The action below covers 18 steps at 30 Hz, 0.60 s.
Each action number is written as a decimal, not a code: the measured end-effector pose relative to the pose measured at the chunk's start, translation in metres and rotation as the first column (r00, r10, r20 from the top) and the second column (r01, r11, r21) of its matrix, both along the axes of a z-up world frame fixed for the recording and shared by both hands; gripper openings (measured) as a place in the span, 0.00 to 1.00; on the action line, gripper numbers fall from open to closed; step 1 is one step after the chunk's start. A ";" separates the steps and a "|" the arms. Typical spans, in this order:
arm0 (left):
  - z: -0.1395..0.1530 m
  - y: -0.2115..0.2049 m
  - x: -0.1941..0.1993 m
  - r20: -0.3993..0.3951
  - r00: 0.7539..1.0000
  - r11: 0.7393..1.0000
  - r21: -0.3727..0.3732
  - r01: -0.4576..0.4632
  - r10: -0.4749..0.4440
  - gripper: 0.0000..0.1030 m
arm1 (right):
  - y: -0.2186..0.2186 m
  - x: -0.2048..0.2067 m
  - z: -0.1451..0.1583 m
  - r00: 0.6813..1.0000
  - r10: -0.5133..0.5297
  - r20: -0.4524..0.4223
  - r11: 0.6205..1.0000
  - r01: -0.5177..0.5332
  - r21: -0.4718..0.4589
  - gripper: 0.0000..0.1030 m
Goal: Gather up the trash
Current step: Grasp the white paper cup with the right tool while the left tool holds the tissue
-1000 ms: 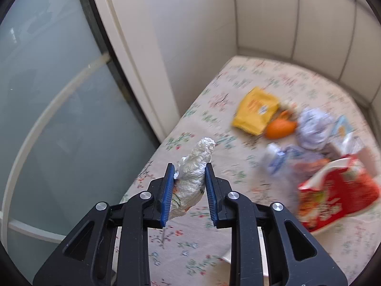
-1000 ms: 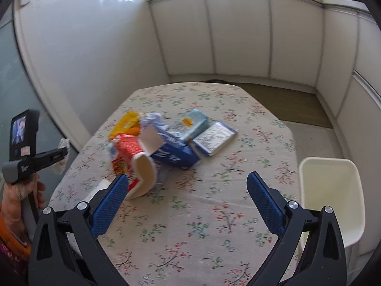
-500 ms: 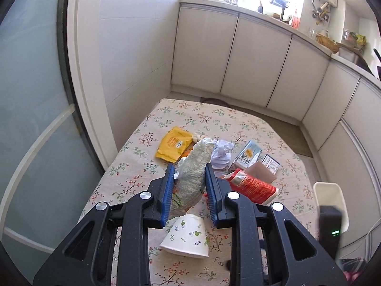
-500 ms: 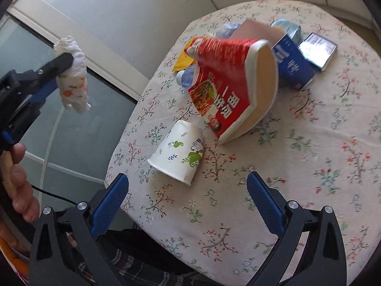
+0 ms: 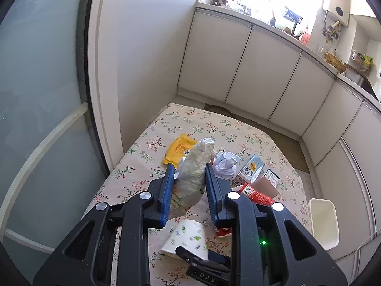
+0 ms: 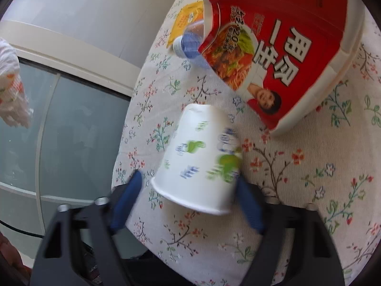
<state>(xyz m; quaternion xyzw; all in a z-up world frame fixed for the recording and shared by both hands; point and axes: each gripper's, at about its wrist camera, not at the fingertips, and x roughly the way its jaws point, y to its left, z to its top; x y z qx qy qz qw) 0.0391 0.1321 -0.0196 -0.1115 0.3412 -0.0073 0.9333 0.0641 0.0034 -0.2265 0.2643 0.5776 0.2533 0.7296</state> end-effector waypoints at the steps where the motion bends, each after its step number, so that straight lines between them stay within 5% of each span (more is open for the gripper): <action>1: 0.000 0.002 0.000 -0.002 1.000 1.000 -0.002 -0.003 0.003 0.24 | -0.002 0.003 -0.005 0.999 0.011 -0.035 1.000 -0.010 0.029 0.47; 2: 0.001 0.003 0.000 -0.004 1.000 1.000 -0.002 -0.005 0.005 0.24 | -0.006 0.003 -0.006 0.999 -0.006 -0.039 0.999 0.008 0.052 0.35; 7: 0.004 0.007 -0.002 -0.007 1.000 1.000 -0.007 -0.020 0.020 0.24 | -0.011 0.002 -0.004 1.000 -0.014 -0.028 0.998 0.016 0.061 0.31; 18: 0.012 0.005 -0.009 0.023 0.999 0.999 -0.009 -0.033 0.033 0.24 | -0.021 -0.010 0.055 0.988 -0.008 0.154 0.999 0.002 0.041 0.25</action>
